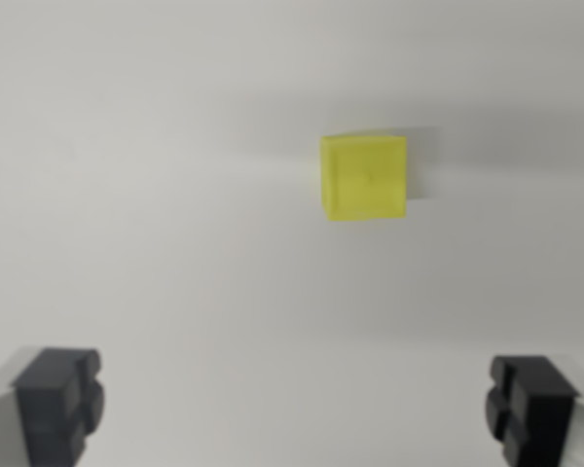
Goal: Pick yellow cube
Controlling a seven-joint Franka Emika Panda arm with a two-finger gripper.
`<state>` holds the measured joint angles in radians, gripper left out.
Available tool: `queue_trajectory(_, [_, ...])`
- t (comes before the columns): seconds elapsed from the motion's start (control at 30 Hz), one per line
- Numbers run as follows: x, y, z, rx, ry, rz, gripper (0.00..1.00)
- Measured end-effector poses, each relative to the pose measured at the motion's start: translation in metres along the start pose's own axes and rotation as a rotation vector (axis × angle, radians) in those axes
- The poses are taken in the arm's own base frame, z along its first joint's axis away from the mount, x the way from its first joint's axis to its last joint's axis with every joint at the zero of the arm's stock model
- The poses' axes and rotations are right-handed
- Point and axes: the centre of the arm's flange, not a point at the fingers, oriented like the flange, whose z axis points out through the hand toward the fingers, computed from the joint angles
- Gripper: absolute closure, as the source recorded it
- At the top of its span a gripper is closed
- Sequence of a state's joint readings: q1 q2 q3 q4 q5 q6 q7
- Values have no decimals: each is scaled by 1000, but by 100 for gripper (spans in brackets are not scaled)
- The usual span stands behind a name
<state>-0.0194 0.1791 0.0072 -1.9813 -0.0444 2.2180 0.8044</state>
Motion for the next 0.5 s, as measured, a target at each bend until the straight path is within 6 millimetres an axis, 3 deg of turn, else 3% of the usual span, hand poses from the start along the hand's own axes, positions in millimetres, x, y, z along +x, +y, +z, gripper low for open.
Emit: queue_trajectory(0.5, [6,5,38,-3,-11,-4,0])
